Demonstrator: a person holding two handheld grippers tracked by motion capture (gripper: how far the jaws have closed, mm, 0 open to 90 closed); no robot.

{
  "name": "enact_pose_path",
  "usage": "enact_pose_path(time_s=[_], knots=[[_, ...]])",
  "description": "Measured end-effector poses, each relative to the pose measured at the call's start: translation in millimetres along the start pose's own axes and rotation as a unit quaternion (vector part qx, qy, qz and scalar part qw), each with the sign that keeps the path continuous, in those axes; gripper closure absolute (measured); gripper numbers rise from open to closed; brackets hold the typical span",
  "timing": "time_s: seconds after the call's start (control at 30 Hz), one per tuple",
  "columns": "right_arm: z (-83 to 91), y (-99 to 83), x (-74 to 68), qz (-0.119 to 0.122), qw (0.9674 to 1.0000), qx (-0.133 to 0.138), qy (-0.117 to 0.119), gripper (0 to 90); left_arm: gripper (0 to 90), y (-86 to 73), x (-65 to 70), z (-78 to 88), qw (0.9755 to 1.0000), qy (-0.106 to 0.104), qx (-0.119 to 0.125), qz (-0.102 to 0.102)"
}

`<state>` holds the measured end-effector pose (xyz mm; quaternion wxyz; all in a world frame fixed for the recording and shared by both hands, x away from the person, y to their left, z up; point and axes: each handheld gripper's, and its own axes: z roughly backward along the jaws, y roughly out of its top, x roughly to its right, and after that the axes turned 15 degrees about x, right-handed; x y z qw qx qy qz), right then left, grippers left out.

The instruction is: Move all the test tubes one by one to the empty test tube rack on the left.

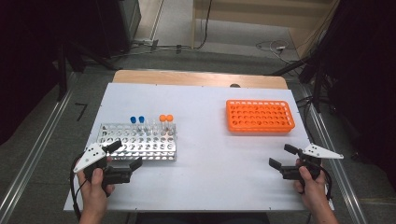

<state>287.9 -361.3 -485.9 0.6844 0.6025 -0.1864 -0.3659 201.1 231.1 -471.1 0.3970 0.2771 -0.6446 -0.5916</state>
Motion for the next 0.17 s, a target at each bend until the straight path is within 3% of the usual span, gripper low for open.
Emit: enact_pose_path(time_s=[0.17], knots=[[-0.8,0.3,-1.1,0.003,1.0,-0.001,0.001,0.0,0.0,-0.1,1.0,-0.6,1.0,-0.001,-0.001,-0.001]])
